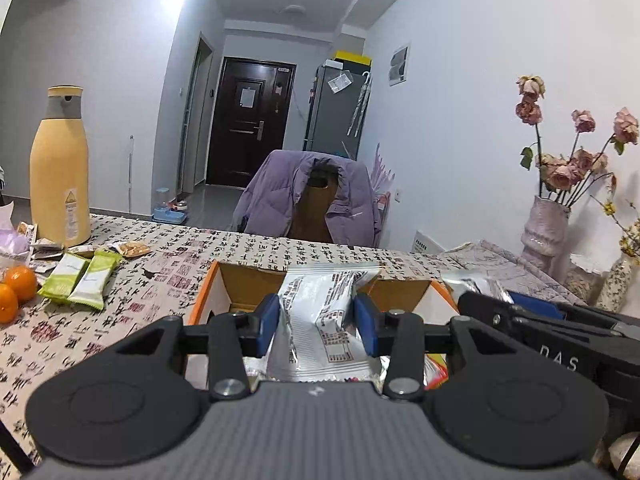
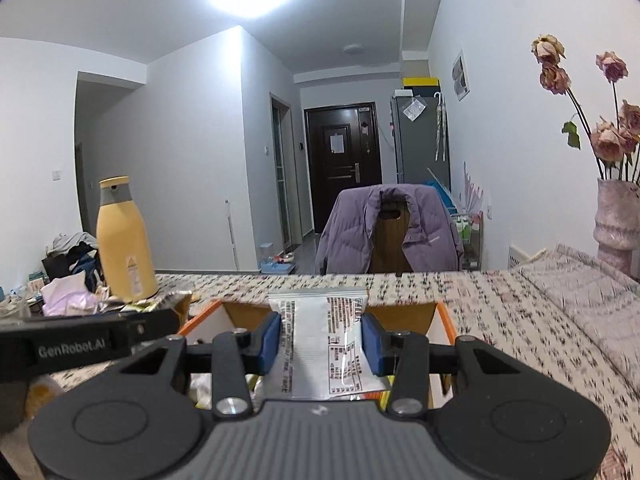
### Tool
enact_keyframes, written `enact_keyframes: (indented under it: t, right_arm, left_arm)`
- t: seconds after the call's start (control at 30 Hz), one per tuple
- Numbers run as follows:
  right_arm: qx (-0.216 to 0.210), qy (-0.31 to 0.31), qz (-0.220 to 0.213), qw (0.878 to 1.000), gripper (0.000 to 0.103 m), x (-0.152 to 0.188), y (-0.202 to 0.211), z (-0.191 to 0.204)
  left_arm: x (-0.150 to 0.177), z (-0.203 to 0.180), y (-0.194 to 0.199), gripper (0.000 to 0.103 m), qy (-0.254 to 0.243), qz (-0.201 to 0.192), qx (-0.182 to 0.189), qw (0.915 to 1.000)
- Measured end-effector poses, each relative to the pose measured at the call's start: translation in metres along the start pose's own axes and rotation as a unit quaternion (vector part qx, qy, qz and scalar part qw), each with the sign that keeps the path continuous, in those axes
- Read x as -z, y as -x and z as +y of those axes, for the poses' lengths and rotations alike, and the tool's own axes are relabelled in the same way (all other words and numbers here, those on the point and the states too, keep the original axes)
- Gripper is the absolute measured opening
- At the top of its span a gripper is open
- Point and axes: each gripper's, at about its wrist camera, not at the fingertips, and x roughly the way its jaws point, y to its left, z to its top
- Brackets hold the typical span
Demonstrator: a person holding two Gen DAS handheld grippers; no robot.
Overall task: Organize snacks
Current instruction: 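Carry both white packets into the box and open both grippers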
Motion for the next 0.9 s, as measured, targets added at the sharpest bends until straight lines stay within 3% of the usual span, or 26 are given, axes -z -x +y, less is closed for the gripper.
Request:
enact_keyframes:
  t: [0.27, 0.43, 0.77, 0.9]
  right_arm:
    - [0.011, -0.002, 0.0, 1.0, 0.042, -0.014, -0.045, -0.006]
    - [0.027, 0.003, 0.003, 1.0, 0.042, -0.001, -0.067, -0.01]
    - [0.033, -0.002, 0.013, 0.999, 0.043, 0.017, -0.078, -0.017]
    - [0.034, -0.003, 0.017, 0.999, 0.045, 0.018, -0.079, -0.016]
  left_arm:
    - [-0.011, -0.006, -0.048, 0.042, -0.001, 0.011, -0.017, 0.9998]
    - [-0.007, -0.002, -0.073, 0.042, 0.005, 0.02, -0.041, 0.9989]
    - [0.011, 0.008, -0.097, 0.042, 0.001, 0.046, -0.053, 0.9975]
    - [0.013, 0.014, -0.093, 0.052, 0.006, 0.032, -0.059, 0.9977]
